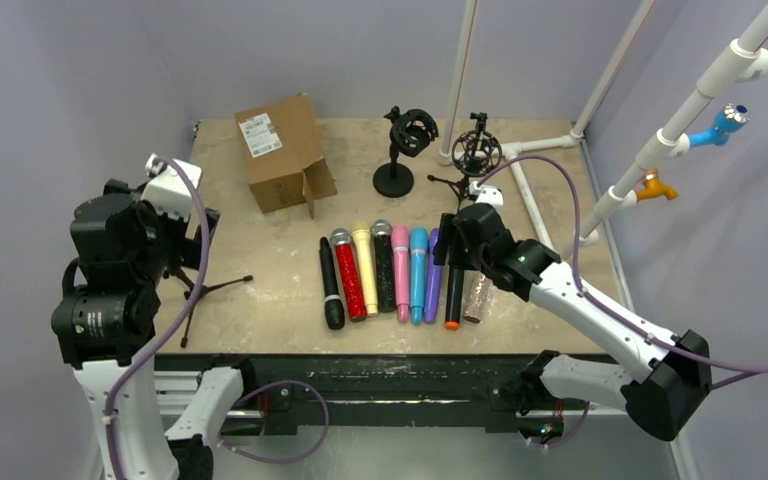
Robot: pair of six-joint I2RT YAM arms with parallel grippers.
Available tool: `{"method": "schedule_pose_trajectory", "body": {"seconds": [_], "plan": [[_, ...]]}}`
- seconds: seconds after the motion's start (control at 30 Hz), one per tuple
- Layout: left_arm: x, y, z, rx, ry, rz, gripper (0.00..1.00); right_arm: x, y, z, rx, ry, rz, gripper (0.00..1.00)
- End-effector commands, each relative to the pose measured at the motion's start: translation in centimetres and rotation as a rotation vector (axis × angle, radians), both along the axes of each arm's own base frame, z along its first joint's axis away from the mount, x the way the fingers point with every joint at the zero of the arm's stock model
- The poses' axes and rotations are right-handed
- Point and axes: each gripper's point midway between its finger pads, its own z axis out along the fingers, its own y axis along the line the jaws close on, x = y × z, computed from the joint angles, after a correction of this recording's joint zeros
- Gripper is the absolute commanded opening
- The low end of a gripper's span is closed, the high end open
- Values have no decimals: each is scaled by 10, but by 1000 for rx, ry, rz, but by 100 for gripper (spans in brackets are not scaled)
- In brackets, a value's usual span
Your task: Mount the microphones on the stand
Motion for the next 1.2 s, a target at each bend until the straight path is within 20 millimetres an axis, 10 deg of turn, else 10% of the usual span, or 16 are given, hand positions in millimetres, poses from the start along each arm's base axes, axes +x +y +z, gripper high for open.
{"method": "schedule_pose_trajectory", "body": {"seconds": [0.0,0.43,0.9,1.17], "plan": [[-40,27,-40,60,74,141,100,-4,8,25,15,-68,46,72],[-13,79,-95,-36,46,467,95,-12,35,48,73,-160,235,66],[52,79,-122,-201,28,322,66,-12,47,51,104,-207,302,47],[71,87,-119,-246,36,274,33,-14,50,44,105,-205,321,39]]}}
